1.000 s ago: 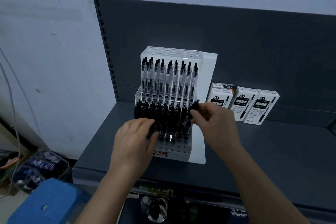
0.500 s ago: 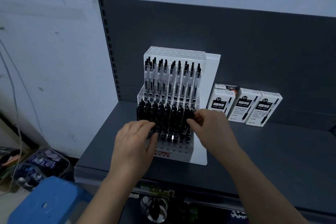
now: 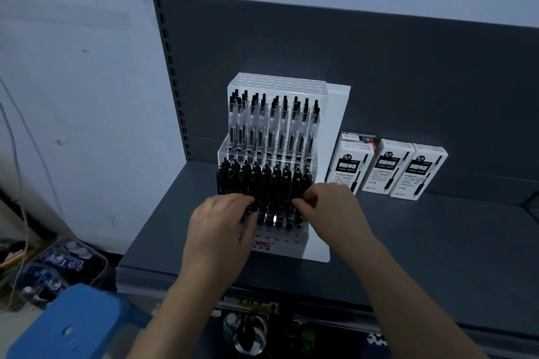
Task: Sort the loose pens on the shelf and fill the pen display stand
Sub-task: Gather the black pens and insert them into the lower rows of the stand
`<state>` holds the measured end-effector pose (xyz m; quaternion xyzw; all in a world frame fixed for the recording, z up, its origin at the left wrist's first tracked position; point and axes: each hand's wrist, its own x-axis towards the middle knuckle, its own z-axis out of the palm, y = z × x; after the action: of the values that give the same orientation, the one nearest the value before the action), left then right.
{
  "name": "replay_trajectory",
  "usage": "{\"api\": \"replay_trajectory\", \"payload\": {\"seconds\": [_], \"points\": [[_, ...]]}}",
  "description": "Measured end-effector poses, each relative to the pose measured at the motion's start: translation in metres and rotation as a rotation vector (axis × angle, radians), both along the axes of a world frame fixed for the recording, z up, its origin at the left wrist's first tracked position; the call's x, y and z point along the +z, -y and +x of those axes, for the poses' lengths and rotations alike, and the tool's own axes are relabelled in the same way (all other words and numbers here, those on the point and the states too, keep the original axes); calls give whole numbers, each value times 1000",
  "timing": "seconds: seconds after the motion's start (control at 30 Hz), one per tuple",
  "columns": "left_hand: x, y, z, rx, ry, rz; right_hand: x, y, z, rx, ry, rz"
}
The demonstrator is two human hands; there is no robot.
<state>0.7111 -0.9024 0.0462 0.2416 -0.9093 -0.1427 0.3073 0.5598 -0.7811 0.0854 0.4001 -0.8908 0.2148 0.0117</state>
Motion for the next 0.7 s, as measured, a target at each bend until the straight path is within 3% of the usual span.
{"api": "replay_trajectory", "payload": {"seconds": [0.2,0.7], "points": [[2,-13,-13,-101,-38,-50,-18,-37,4,-62,-53,-164],[10,-188,-133,-447,-46,-45,-22,-254,-50,-428,-64,-36]]}}
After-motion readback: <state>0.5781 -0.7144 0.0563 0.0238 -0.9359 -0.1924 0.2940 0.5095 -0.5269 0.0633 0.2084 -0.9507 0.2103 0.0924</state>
